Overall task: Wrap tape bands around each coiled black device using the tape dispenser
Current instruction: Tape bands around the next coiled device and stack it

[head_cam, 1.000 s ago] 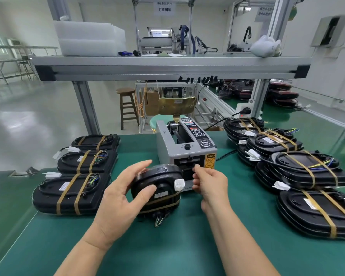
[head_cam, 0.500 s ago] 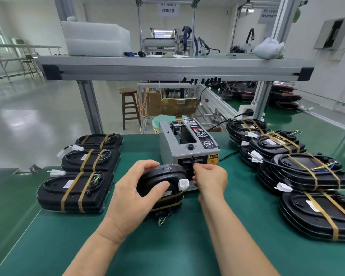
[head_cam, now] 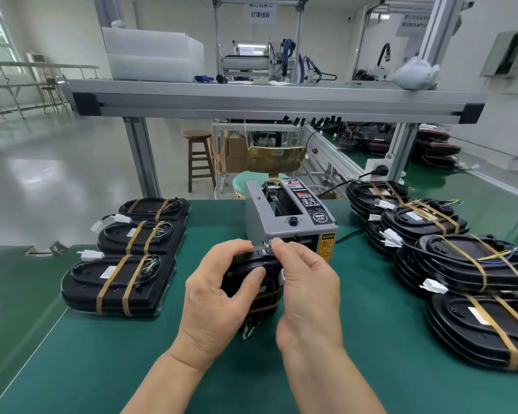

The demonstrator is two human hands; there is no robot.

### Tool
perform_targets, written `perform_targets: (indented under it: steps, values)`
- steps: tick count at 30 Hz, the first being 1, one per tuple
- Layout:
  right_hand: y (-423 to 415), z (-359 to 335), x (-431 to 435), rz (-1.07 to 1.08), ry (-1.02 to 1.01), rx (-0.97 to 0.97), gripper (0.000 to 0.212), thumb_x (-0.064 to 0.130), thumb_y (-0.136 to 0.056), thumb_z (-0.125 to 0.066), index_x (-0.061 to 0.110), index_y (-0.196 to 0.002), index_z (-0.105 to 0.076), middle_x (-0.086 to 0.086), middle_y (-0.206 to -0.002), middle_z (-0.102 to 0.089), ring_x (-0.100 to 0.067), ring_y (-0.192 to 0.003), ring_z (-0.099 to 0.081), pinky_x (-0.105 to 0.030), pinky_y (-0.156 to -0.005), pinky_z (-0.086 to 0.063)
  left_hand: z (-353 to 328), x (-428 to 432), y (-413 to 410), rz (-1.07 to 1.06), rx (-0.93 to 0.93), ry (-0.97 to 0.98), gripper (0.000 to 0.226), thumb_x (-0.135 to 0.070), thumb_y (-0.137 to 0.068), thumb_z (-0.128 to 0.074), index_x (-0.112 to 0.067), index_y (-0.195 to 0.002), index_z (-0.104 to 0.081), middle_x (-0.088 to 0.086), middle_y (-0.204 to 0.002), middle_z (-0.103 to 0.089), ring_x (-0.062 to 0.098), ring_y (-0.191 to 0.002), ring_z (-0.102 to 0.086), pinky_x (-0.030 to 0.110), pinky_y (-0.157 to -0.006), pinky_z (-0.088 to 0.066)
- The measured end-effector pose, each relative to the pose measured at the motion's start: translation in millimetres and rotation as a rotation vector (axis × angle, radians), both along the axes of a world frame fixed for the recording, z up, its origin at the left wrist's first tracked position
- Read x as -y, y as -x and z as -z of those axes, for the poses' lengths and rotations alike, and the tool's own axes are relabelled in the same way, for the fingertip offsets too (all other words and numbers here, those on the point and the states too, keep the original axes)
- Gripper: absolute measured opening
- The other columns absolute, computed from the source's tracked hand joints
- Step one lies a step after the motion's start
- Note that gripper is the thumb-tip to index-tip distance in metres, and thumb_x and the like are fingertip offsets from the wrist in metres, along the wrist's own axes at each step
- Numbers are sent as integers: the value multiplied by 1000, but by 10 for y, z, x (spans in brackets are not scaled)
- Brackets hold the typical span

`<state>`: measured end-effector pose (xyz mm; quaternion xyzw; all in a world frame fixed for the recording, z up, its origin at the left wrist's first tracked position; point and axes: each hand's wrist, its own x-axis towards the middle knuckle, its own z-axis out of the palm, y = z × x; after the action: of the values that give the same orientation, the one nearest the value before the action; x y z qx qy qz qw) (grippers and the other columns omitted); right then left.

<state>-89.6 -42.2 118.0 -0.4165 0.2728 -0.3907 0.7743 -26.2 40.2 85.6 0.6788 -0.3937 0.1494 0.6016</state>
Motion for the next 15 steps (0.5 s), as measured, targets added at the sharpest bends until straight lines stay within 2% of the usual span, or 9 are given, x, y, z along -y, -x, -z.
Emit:
perform_targets:
  steps: [2, 5, 7, 9, 11, 15]
  values:
    - [-21, 19, -60, 34, 0, -4, 16, 10, -82, -76, 13, -66, -75, -21, -125, -61, -37, -112, -63, -54, -102, -49, 7, 6, -6, -8, 4, 1, 30, -18, -80, -71, -11, -110, -66, -4, -105, -69, 18, -100, -66, 27, -91, -51]
    - [-44, 47, -123, 110, 40, -9, 26, 11, -81, -77, 26, -60, -76, -5, -120, -62, -26, -107, -66, -49, -98, -53, 17, 10, -7, -9, 11, 8, 32, -26, -82, -70, -13, -111, -66, -5, -105, -68, 19, -98, -66, 31, -89, -52]
    - [-55, 60, -135, 143, 67, -7, 26, 12, -81, -78, 21, -57, -75, 2, -115, -61, -17, -101, -66, -39, -89, -56, 29, 6, -4, -4, 10, 13, 34, -31, -82, -66, -14, -112, -65, -6, -105, -68, 19, -98, -66, 30, -89, -52]
    - [-66, 72, -136, 170, 101, -20, 25, 11, -80, -78, 16, -57, -72, 5, -111, -61, -13, -96, -65, -27, -79, -53, 39, 5, -12, -1, 23, 19, 33, -32, -83, -66, -15, -112, -65, -7, -106, -68, 19, -99, -66, 27, -89, -51]
    - [-78, 87, -136, 192, 122, -25, 25, 10, -80, -79, 17, -57, -72, 7, -107, -61, -16, -98, -65, -27, -82, -52, 49, 7, -24, 2, 57, 27, 30, -27, -85, -67, -17, -112, -65, -7, -107, -67, 19, -101, -66, 26, -91, -51]
    - [-78, 93, -127, 201, 169, -21, 24, 7, -79, -78, 16, -58, -72, 7, -99, -61, -16, -97, -65, -24, -82, -51, 73, 8, -48, 17, 114, 44, 29, -13, -84, -70, -15, -113, -67, -3, -111, -67, 23, -105, -65, 34, -93, -52]
